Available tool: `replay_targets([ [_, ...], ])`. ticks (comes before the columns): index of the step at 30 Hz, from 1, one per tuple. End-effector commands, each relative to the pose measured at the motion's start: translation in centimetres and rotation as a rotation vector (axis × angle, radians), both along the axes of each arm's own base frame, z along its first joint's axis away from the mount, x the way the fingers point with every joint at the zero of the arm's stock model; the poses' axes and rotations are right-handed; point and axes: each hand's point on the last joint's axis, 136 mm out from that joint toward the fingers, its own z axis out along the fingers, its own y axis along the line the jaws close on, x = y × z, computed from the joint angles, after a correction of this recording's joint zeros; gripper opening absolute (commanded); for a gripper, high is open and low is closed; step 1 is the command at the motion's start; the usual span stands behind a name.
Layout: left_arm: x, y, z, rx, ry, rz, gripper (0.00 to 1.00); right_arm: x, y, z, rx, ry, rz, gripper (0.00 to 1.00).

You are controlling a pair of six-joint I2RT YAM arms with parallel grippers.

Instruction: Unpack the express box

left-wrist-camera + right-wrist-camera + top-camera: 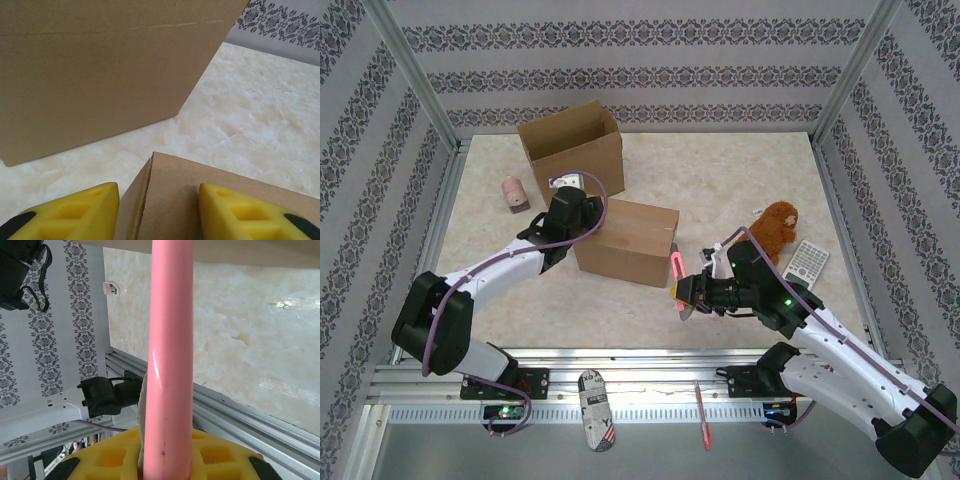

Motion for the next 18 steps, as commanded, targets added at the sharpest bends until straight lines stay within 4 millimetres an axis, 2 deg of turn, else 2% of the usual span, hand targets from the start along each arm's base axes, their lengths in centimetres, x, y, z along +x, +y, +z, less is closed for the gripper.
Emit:
replay_targets([
  [1,-13.6,5.5,-17.4,0.312,0.721,-0.008,0.45,-2.4,0.6,0.2,0.038,0.045,0.099,0.0],
  [8,-13.5,5.4,-17.3,0.31,0.718,-0.011,0.45,-2.1,0.0,-0.3,0.002,0.038,0.062,0.0],
  [15,-13.4,5.3,-16.9,0.298,0.696,-0.02,0.45,0.3,-4.7,-0.8,-0.206,-0.065,-0.13,0.0],
  [18,-13.1,5.2,-16.6,0.297,0.681,-0.025,0.45,1.6,-5.5,-0.9,-0.21,-0.093,-0.172,0.0],
])
